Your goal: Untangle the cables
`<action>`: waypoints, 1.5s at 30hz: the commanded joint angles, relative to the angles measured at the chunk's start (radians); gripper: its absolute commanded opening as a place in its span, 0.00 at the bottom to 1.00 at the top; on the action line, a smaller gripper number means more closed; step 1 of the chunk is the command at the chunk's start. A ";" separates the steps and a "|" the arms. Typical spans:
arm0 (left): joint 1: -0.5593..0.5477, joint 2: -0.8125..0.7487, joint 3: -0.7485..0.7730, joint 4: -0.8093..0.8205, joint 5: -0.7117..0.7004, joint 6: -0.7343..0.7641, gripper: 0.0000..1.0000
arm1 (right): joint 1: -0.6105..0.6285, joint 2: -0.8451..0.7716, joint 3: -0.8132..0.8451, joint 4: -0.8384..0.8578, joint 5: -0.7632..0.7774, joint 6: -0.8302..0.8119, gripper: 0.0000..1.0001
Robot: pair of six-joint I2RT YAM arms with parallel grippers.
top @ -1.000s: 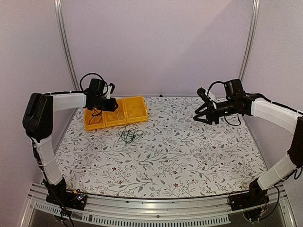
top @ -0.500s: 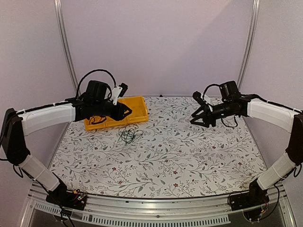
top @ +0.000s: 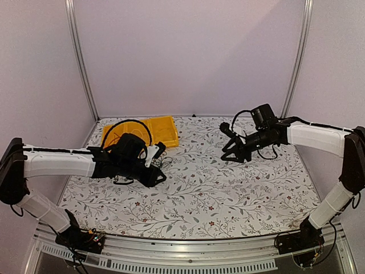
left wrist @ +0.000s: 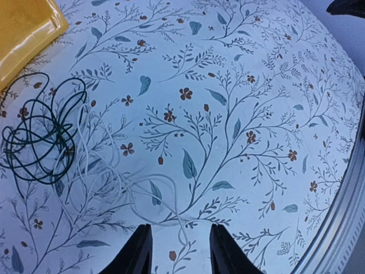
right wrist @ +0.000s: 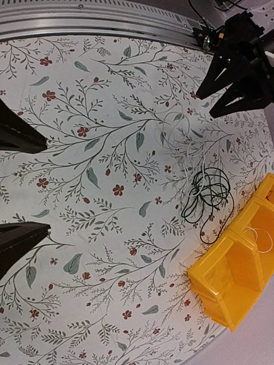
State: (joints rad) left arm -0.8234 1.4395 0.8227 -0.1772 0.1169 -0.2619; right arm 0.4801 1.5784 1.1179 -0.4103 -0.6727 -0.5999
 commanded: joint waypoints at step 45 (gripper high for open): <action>-0.086 -0.282 0.270 -0.081 0.085 0.170 0.00 | 0.122 0.067 0.561 -0.218 -0.240 0.130 0.53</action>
State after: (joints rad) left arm -0.8951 1.1439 1.0748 -0.2466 0.1749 -0.1337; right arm 0.5591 1.6394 1.6100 -0.6018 -0.8230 -0.5514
